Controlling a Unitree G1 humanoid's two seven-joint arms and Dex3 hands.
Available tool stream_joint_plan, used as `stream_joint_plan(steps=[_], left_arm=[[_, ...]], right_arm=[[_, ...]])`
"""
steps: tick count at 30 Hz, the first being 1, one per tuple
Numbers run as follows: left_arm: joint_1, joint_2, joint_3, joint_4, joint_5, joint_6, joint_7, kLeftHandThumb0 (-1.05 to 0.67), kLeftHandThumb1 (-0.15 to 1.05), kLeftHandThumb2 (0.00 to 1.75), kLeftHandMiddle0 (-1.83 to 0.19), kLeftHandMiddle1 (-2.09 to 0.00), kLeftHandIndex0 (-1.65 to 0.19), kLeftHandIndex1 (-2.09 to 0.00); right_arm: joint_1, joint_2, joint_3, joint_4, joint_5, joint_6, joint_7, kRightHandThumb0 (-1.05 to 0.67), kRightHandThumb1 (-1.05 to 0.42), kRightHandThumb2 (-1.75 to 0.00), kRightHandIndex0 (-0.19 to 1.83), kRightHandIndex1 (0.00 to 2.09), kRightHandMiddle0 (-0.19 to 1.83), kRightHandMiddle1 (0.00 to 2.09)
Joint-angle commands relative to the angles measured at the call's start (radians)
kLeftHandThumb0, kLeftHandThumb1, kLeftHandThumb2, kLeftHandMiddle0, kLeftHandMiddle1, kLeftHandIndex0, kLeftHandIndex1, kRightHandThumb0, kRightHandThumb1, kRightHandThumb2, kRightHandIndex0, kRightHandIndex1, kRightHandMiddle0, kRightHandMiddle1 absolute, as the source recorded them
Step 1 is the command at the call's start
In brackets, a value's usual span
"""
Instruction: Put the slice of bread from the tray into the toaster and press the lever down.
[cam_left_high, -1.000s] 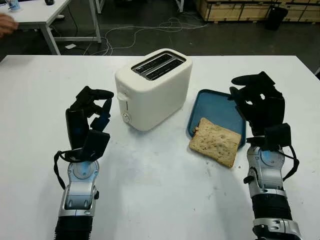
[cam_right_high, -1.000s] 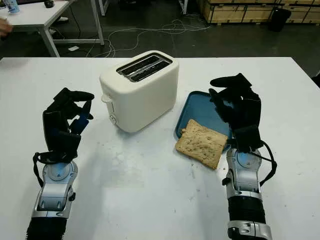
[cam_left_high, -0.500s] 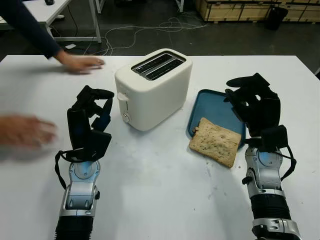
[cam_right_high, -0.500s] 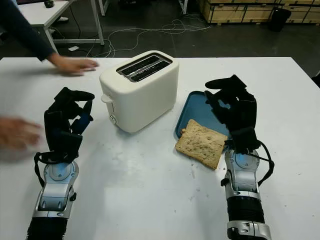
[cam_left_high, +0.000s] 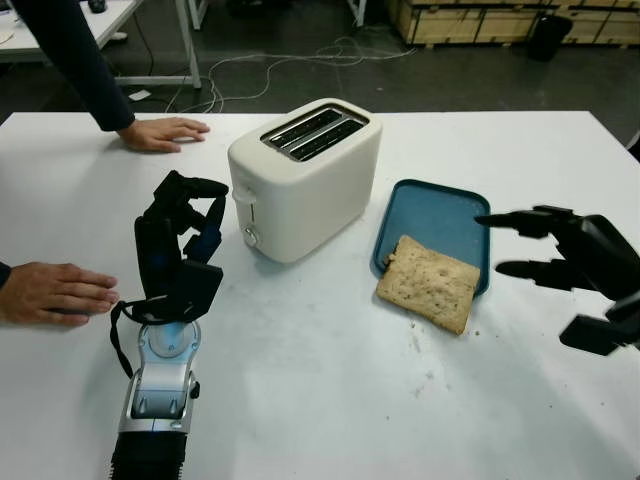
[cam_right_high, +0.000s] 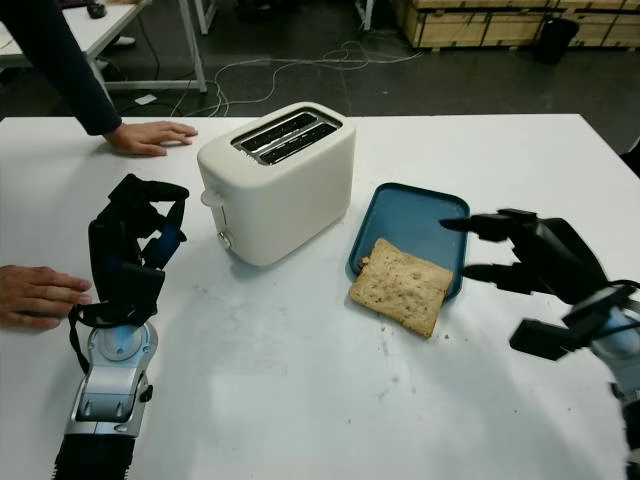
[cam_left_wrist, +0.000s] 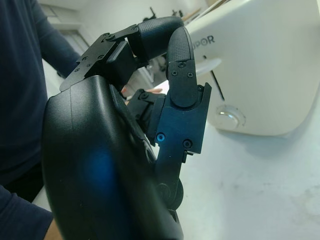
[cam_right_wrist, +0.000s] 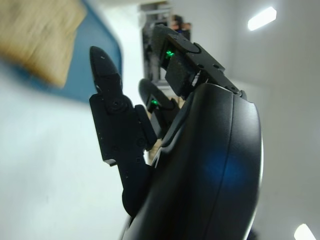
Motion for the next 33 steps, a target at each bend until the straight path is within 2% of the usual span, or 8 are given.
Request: stream_joint_plan(steps=[1,5,9,15,20,28,33], left_arm=[[-0.025,0.004,-0.001,-0.003,-0.001,-0.002,-0.002,-0.49,0.92,0.28,-0.77,-1.75,-0.66,-1.46],[-0.025,0.008,0.000,-0.010,0.000,0.003,-0.005,-0.49,0.92,0.29,-0.77,-1.75,-0.66,-1.48],[-0.023,0.007,0.000,-0.007,-0.008,-0.001,-0.008,-0.49,0.92,0.29,-0.76,-1.75,-0.65,-1.49],[-0.022,0.012,0.000,-0.008,0.000,-0.002,-0.007,-0.49,0.92,0.30,-0.76,-1.75,-0.65,-1.50],[-0.017,0.009,0.002,-0.015,-0.004,0.000,-0.007,-0.48,0.92,0.29,-0.77,-1.75,-0.65,-1.51],[-0.014,0.008,0.000,-0.010,-0.003,-0.007,-0.010,-0.48,0.92,0.30,-0.77,-1.75,-0.65,-1.51],[-0.012,0.008,-0.002,-0.012,-0.006,-0.010,-0.014,-0.48,0.92,0.31,-0.78,-1.75,-0.65,-1.52]], right_arm=[[-0.025,-0.058,0.049,0.035,-0.108,-0.034,-0.096,-0.49,-0.78,0.00,0.43,0.00,0.37,0.00],[-0.039,-0.142,0.145,0.037,-0.310,-0.018,-0.296,-0.60,-0.76,0.00,0.28,0.00,0.28,0.00],[-0.051,-0.171,0.230,0.049,-0.418,0.006,-0.461,-0.66,-0.75,0.00,0.17,0.00,0.19,0.00],[-0.082,-0.139,0.354,0.111,-0.504,0.018,-0.728,-0.66,-0.77,-0.01,0.11,0.00,0.11,0.00],[-0.099,-0.107,0.442,0.146,-0.551,0.076,-0.863,-0.63,-0.79,-0.01,0.08,0.00,0.07,0.00],[-0.117,-0.049,0.541,0.210,-0.552,0.135,-0.976,-0.59,-0.79,0.00,0.08,0.00,0.02,0.00],[-0.145,-0.015,0.597,0.259,-0.551,0.163,-0.994,-0.55,-0.79,0.00,0.08,0.00,0.09,0.03]])
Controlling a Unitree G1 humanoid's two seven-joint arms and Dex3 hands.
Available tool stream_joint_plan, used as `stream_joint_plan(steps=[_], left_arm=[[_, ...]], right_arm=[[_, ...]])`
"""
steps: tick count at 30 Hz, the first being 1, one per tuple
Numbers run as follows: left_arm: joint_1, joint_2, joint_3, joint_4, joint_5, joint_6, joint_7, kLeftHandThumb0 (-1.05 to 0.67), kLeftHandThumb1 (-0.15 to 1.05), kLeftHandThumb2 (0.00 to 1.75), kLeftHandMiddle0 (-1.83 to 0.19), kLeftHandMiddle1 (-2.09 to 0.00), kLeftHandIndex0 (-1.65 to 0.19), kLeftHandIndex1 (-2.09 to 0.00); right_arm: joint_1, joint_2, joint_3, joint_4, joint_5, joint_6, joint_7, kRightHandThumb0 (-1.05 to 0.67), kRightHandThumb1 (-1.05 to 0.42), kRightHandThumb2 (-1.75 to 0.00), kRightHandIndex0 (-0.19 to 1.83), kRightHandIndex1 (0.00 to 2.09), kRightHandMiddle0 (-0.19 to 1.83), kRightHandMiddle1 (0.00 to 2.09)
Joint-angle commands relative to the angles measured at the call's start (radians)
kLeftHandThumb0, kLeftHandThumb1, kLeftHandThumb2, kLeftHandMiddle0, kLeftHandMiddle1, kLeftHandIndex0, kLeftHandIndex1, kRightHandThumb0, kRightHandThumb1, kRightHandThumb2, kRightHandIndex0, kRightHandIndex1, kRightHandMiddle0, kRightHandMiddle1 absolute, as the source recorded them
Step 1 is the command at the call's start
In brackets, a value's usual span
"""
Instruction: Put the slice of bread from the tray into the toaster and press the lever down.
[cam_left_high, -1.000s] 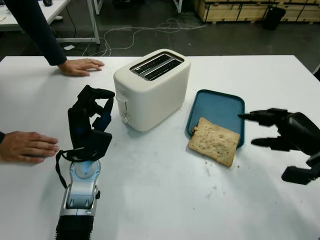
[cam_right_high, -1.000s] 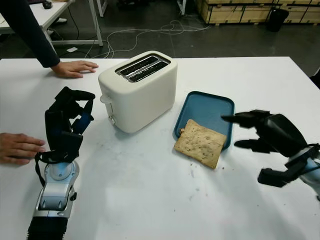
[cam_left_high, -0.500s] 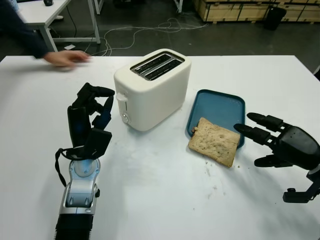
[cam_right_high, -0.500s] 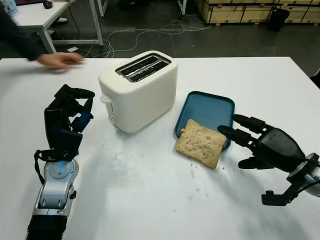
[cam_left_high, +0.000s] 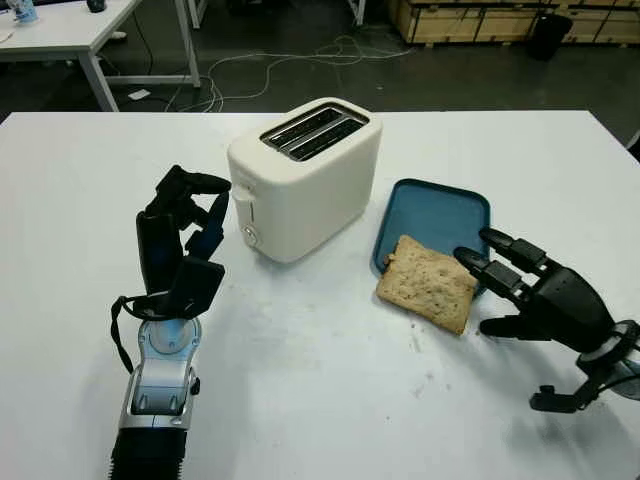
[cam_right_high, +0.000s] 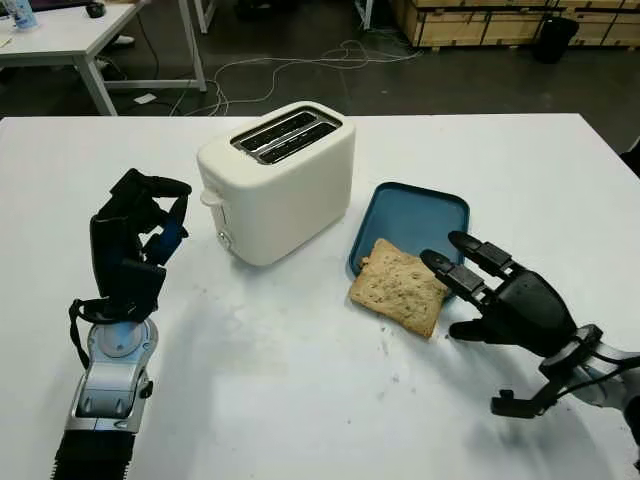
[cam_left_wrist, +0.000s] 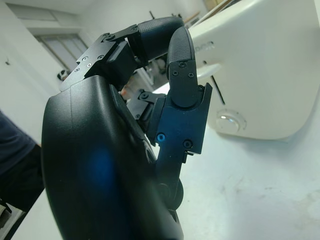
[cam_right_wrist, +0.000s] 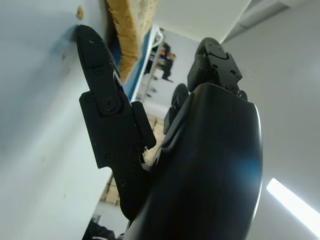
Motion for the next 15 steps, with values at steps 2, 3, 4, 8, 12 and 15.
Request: stream_joint_plan(steps=[2,3,4,8,12,15], left_arm=[[-0.001,0.003,-0.002,-0.013,-0.008,-0.009,-0.007,-0.48,0.92,0.31,-0.77,-1.75,-0.65,-1.53],[-0.001,0.003,-0.001,-0.013,-0.008,-0.009,-0.007,-0.48,0.92,0.31,-0.77,-1.75,-0.64,-1.53],[-0.001,0.003,-0.001,-0.013,-0.007,-0.010,-0.006,-0.49,0.92,0.31,-0.77,-1.75,-0.64,-1.53],[0.000,0.001,0.000,-0.017,-0.009,-0.003,-0.006,-0.49,0.92,0.31,-0.77,-1.75,-0.64,-1.52],[0.000,0.002,0.001,-0.025,-0.005,0.000,-0.004,-0.49,0.92,0.31,-0.77,-1.75,-0.64,-1.50],[0.000,0.000,0.003,-0.032,-0.005,0.008,-0.002,-0.49,0.92,0.31,-0.77,-1.75,-0.65,-1.50]], right_arm=[[-0.011,0.028,0.049,0.031,-0.017,0.040,0.002,-0.54,-0.79,0.00,0.07,0.00,0.09,0.02],[-0.018,0.035,0.062,0.038,-0.020,0.046,-0.006,-0.54,-0.79,0.00,0.08,0.00,0.10,0.02],[-0.027,0.042,0.075,0.048,-0.023,0.048,-0.014,-0.53,-0.78,0.00,0.08,0.01,0.10,0.02],[-0.063,0.054,0.112,0.062,-0.008,0.032,0.001,-0.50,-0.79,0.00,0.07,0.00,0.09,0.01],[-0.098,0.061,0.156,0.070,-0.029,0.043,-0.031,-0.49,-0.77,0.00,0.10,0.02,0.13,0.02],[-0.122,0.063,0.183,0.079,-0.036,0.043,-0.035,-0.48,-0.77,0.00,0.08,0.00,0.10,0.00]])
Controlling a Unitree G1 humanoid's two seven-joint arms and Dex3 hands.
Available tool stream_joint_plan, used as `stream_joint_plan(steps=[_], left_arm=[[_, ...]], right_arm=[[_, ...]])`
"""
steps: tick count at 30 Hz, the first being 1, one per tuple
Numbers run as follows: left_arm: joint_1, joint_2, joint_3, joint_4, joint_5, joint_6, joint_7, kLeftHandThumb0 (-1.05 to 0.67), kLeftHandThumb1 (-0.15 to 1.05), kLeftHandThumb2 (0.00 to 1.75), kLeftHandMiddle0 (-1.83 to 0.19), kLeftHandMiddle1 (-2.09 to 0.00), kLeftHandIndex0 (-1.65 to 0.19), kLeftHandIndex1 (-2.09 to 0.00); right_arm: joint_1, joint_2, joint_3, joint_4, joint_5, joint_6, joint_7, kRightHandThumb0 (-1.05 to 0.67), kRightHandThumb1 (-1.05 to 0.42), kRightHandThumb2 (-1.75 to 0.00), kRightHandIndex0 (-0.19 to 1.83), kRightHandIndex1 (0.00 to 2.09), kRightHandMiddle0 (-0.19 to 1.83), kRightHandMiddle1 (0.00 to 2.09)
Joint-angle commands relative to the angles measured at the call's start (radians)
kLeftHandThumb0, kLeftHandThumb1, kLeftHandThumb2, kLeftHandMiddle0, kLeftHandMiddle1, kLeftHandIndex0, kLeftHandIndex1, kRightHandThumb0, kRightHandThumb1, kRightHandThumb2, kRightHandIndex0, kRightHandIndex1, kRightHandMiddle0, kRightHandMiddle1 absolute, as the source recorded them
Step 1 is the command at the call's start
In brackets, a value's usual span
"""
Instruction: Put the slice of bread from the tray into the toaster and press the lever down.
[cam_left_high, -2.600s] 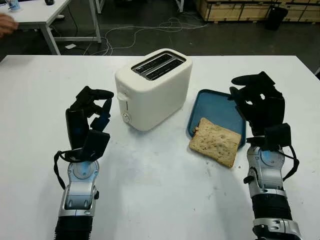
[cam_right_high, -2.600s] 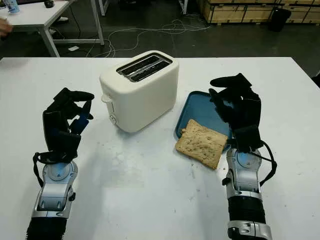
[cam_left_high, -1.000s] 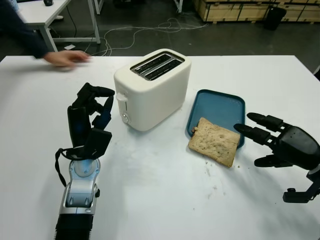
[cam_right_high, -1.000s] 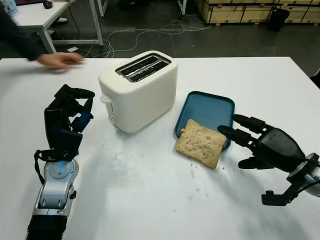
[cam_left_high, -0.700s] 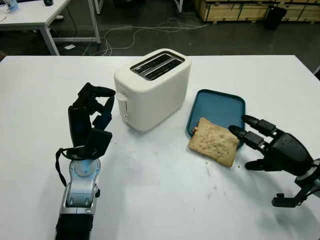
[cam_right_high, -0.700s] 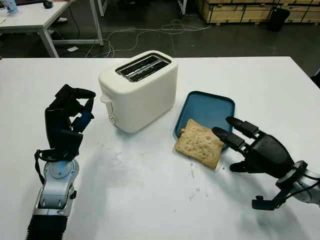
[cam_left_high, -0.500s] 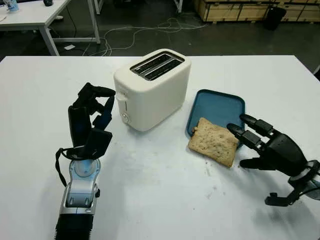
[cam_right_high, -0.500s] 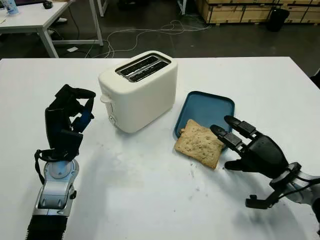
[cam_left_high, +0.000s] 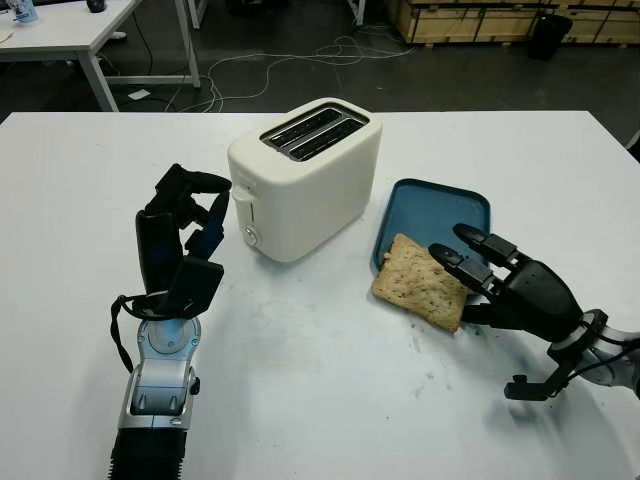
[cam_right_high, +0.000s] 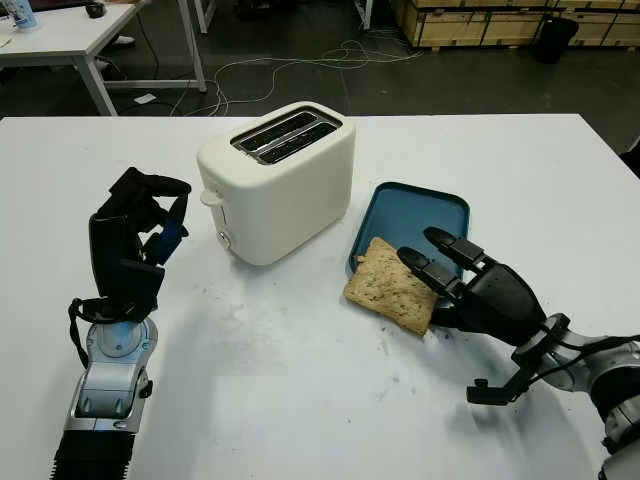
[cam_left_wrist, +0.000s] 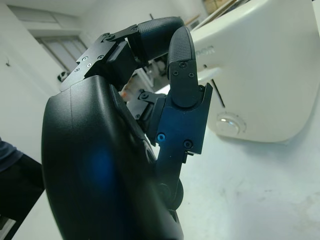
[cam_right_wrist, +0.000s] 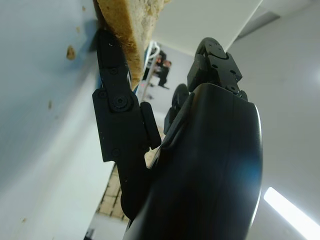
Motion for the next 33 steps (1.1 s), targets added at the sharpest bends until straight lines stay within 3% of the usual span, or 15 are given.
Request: stream_joint_plan(steps=[1,8,10,15,16,17,18,19,21,27,33], left_arm=[[0.000,-0.002,0.003,-0.020,-0.003,0.009,0.002,-0.49,0.92,0.31,-0.77,-1.75,-0.64,-1.50],[0.000,-0.004,0.003,-0.023,0.002,0.010,0.007,-0.50,0.92,0.30,-0.77,-1.75,-0.64,-1.50],[0.001,-0.004,0.002,-0.025,0.009,0.011,0.012,-0.50,0.92,0.30,-0.78,-1.75,-0.65,-1.50],[0.003,-0.003,0.005,-0.023,-0.001,0.006,0.004,-0.50,0.92,0.31,-0.77,-1.75,-0.64,-1.50],[0.003,-0.002,0.005,-0.023,0.002,0.006,0.005,-0.50,0.92,0.31,-0.77,-1.75,-0.64,-1.50],[0.004,-0.001,0.005,-0.024,0.002,0.008,0.004,-0.50,0.92,0.31,-0.77,-1.75,-0.64,-1.51],[0.005,-0.001,0.005,-0.024,0.003,0.007,0.004,-0.50,0.92,0.31,-0.77,-1.75,-0.64,-1.51],[0.006,-0.001,0.005,-0.024,0.004,0.007,0.004,-0.49,0.92,0.30,-0.76,-1.75,-0.64,-1.50],[0.005,-0.001,0.004,-0.022,0.006,0.005,0.007,-0.49,0.92,0.30,-0.77,-1.75,-0.64,-1.51],[0.006,-0.005,0.004,-0.023,0.002,0.008,0.005,-0.49,0.92,0.29,-0.76,-1.75,-0.64,-1.50],[0.010,-0.005,0.003,-0.020,0.002,0.003,0.005,-0.48,0.92,0.29,-0.77,-1.75,-0.65,-1.50]], right_arm=[[-0.012,0.015,0.030,0.015,-0.025,0.010,0.004,-0.49,-0.77,0.00,0.07,0.00,0.11,0.01],[-0.051,0.027,0.085,0.008,-0.055,0.033,-0.011,-0.44,-0.78,-0.01,0.19,0.04,0.24,0.05],[-0.064,0.038,0.109,0.019,-0.071,0.039,-0.047,-0.39,-0.80,-0.01,0.31,0.09,0.33,0.07],[-0.096,0.064,0.190,0.058,-0.143,0.079,-0.199,-0.29,-0.86,-0.01,0.85,0.24,0.80,0.14],[-0.101,0.068,0.202,0.068,-0.151,0.080,-0.226,-0.29,-0.87,-0.01,0.89,0.37,0.89,0.15],[-0.105,0.072,0.211,0.076,-0.155,0.078,-0.258,-0.30,-0.88,0.00,0.83,0.63,0.96,0.16],[-0.108,0.077,0.219,0.082,-0.160,0.081,-0.291,-0.33,-0.90,-0.01,0.74,1.08,1.03,0.25],[-0.111,0.081,0.228,0.088,-0.165,0.088,-0.320,-0.35,-0.91,0.00,0.69,1.37,0.99,0.44],[-0.115,0.087,0.242,0.101,-0.168,0.089,-0.355,-0.41,-0.92,-0.03,0.72,1.67,0.80,1.04],[-0.125,0.093,0.259,0.124,-0.146,0.062,-0.351,-0.48,-0.92,-0.10,0.84,1.74,0.63,1.64],[-0.120,0.093,0.249,0.126,-0.117,0.040,-0.318,-0.45,-0.92,-0.18,0.84,1.75,0.57,1.74]])
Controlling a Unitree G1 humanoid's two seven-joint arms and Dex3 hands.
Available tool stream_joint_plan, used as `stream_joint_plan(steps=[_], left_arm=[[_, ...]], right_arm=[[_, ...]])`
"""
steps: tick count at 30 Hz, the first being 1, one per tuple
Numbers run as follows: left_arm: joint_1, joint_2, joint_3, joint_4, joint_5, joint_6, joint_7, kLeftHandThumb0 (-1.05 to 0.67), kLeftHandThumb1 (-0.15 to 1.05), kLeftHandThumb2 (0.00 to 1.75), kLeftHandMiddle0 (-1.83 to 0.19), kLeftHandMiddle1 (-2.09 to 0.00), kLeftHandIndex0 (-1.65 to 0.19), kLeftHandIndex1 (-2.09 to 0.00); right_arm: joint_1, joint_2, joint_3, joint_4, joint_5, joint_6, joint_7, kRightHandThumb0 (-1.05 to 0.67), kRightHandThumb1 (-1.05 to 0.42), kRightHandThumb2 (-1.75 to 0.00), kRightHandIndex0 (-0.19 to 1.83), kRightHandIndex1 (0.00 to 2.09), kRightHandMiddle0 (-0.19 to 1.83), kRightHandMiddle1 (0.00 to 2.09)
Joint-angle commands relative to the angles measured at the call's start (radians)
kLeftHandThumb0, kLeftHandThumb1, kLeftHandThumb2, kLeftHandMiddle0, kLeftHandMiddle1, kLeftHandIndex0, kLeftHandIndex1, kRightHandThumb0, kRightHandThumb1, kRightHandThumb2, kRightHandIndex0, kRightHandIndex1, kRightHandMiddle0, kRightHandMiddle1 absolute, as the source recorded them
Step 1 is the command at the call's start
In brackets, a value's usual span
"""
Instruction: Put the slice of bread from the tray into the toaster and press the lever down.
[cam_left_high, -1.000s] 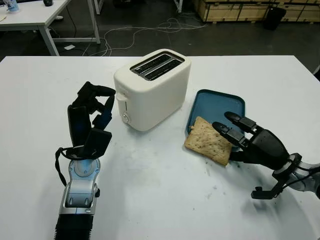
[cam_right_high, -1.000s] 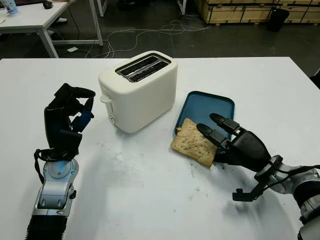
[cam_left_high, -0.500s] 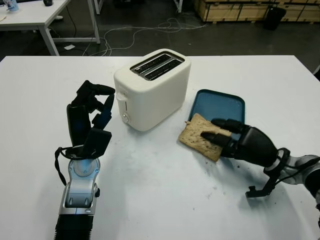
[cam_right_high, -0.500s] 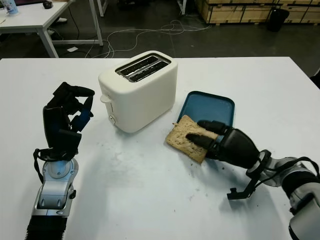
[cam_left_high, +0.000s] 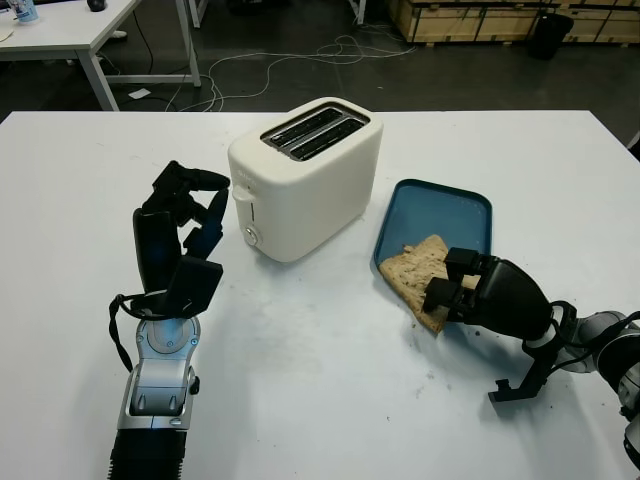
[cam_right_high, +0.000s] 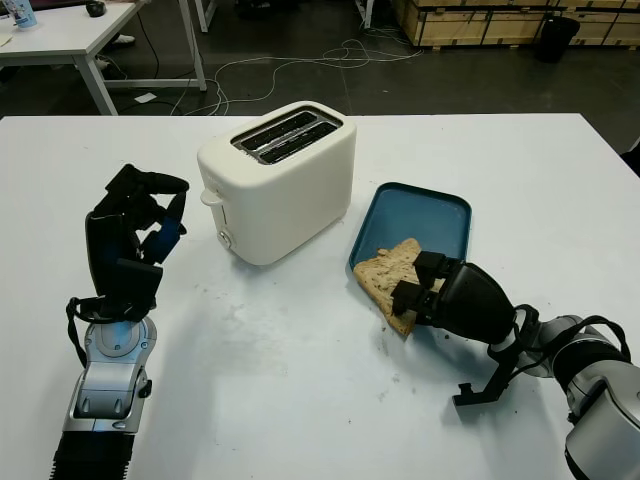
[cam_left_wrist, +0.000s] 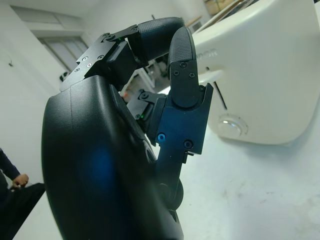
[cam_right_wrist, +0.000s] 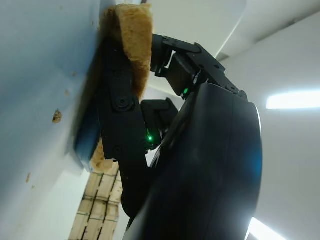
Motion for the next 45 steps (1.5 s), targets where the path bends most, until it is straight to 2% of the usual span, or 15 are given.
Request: stream_joint_plan(steps=[1,12,15,17,21,24,26,27,30,33,35,39,43,45], left_arm=[[0.006,0.000,0.001,-0.002,0.001,-0.004,0.005,-0.48,0.92,0.29,-0.77,-1.75,-0.65,-1.50],[0.010,-0.001,-0.002,0.005,0.007,-0.002,0.008,-0.49,0.92,0.30,-0.77,-1.75,-0.65,-1.52],[0.010,-0.004,-0.003,0.005,0.007,-0.003,0.010,-0.49,0.92,0.30,-0.78,-1.75,-0.65,-1.52],[0.011,-0.004,-0.004,0.006,0.008,-0.003,0.010,-0.49,0.92,0.30,-0.78,-1.75,-0.65,-1.52],[0.012,-0.003,-0.003,0.007,0.005,-0.005,0.009,-0.50,0.92,0.30,-0.78,-1.75,-0.65,-1.52],[0.012,-0.002,-0.003,0.005,0.008,-0.002,0.011,-0.50,0.92,0.30,-0.78,-1.75,-0.65,-1.52],[0.011,-0.002,-0.002,0.007,0.006,-0.007,0.011,-0.50,0.92,0.30,-0.78,-1.75,-0.65,-1.52],[0.011,-0.002,-0.002,0.008,0.004,-0.009,0.011,-0.49,0.92,0.30,-0.78,-1.75,-0.65,-1.52],[0.012,-0.002,-0.003,0.008,-0.001,-0.010,0.008,-0.49,0.92,0.30,-0.78,-1.75,-0.65,-1.51],[0.013,-0.002,-0.004,0.006,0.002,-0.005,0.009,-0.50,0.92,0.30,-0.77,-1.75,-0.64,-1.50],[0.012,-0.002,-0.004,0.006,0.003,-0.004,0.009,-0.50,0.92,0.30,-0.77,-1.75,-0.65,-1.50],[0.011,-0.002,-0.006,0.007,-0.002,-0.009,0.006,-0.48,0.92,0.30,-0.77,-1.75,-0.65,-1.50],[0.008,-0.003,-0.009,0.008,0.005,-0.008,0.009,-0.48,0.92,0.30,-0.77,-1.75,-0.64,-1.50],[0.006,-0.006,-0.010,0.007,0.003,-0.005,0.009,-0.48,0.92,0.29,-0.76,-1.75,-0.64,-1.49]], right_arm=[[0.004,0.010,-0.003,0.004,0.016,-0.015,0.008,-0.45,-0.92,-0.18,0.83,1.75,0.56,1.74],[-0.051,-0.004,-0.102,-0.051,0.096,-0.094,0.010,-0.38,-0.92,-0.15,0.78,1.75,0.52,1.74],[-0.073,-0.009,-0.131,-0.079,0.111,-0.116,0.016,-0.38,-0.92,-0.19,0.75,1.75,0.50,1.71],[-0.092,-0.019,-0.152,-0.106,0.116,-0.120,0.043,-0.39,-0.92,-0.22,0.71,1.75,0.51,1.60],[-0.105,-0.043,-0.220,-0.176,0.176,-0.155,0.158,-0.41,-0.92,-0.29,0.67,1.75,0.49,1.62],[-0.102,-0.063,-0.281,-0.236,0.241,-0.192,0.269,-0.41,-0.92,-0.33,0.65,1.75,0.60,1.35],[-0.099,-0.073,-0.325,-0.271,0.293,-0.217,0.360,-0.41,-0.92,-0.35,0.62,1.75,0.64,1.28],[-0.099,-0.079,-0.344,-0.286,0.315,-0.223,0.406,-0.41,-0.92,-0.35,0.62,1.75,0.64,1.29],[-0.114,-0.086,-0.386,-0.309,0.337,-0.227,0.496,-0.38,-0.92,-0.29,0.66,1.75,0.55,1.54],[-0.154,-0.078,-0.416,-0.284,0.352,-0.242,0.572,-0.37,-0.92,-0.23,0.76,1.75,0.56,1.67],[-0.189,-0.070,-0.434,-0.258,0.371,-0.252,0.638,-0.37,-0.92,-0.26,0.82,1.75,0.57,1.72],[-0.308,-0.052,-0.463,-0.192,0.432,-0.253,0.829,-0.38,-0.92,-0.26,0.91,1.75,0.64,1.74],[-0.464,-0.023,-0.463,-0.120,0.414,-0.223,0.905,-0.35,-0.92,-0.19,1.00,1.69,0.80,1.59],[-0.546,-0.005,-0.447,-0.076,0.380,-0.201,0.897,-0.38,-0.92,-0.22,1.07,1.61,0.88,1.51]])
